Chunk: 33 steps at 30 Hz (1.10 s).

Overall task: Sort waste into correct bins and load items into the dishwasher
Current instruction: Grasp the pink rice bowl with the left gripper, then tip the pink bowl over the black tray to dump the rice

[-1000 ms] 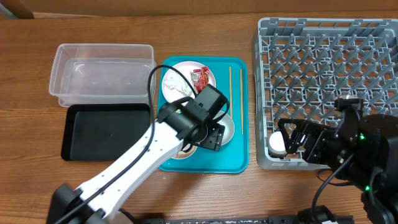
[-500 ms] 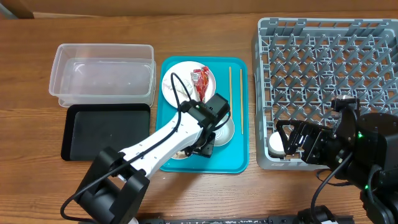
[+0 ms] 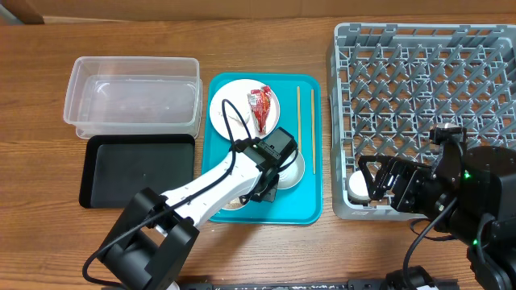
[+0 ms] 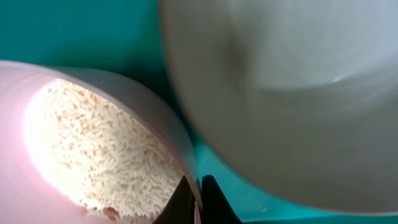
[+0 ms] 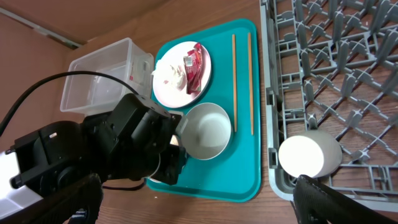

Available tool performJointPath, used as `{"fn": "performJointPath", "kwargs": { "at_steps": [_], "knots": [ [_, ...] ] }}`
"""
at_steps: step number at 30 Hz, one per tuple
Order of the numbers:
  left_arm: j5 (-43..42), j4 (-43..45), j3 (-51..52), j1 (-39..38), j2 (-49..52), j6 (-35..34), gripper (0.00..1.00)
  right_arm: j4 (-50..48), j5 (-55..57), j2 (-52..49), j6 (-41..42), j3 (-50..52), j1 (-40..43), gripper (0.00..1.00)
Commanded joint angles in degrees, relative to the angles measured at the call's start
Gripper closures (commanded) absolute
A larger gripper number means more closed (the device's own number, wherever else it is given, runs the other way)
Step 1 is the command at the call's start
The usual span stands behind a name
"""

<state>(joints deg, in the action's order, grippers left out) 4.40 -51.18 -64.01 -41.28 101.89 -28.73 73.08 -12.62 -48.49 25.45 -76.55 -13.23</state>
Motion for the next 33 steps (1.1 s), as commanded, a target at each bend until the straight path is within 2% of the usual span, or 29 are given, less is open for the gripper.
{"fn": "performJointPath", "kwargs": {
  "at_steps": [1,8,11,15,19,23,28,33],
  "knots": [
    [-1.8,-3.7,0.9,0.4,-2.3,-0.9,0.96,-0.3,0.6,0.3,-0.4,-0.3,-0.3,0.0],
    [-11.1,-6.4,-0.9,7.9,-18.3,-1.0,0.96,-0.3,0.6,0.3,-0.4,-0.3,-0.3,0.0],
    [-19.6,-6.7,-0.9,15.8,-24.2,2.3,0.96,-0.3,0.6,0.3,-0.4,-0.3,-0.3,0.0],
    [-34.3,-8.5,-0.9,30.2,-27.3,10.0,0.96,-0.3,1.2,0.3,-0.4,-0.3,-0.3,0.0],
    [-49.2,-10.7,-0.3,45.0,-25.9,19.8,0.96,-0.3,1.2,0.3,-0.4,-0.3,-0.3,0.0],
    [-61.8,-12.0,1.8,56.4,-21.1,28.7,0.96,-0.3,1.2,0.3,-0.4,-0.3,-0.3,0.0],
    [-75.4,-15.3,3.8,65.6,-11.9,39.2,0.96,-0.3,1.2,0.3,-0.4,-0.3,-0.3,0.0],
    [-82.5,-22.9,3.8,72.2,-3.9,49.4,0.96,-0.3,1.2,0.3,-0.4,-0.3,-0.3,0.0]
  ]
}}
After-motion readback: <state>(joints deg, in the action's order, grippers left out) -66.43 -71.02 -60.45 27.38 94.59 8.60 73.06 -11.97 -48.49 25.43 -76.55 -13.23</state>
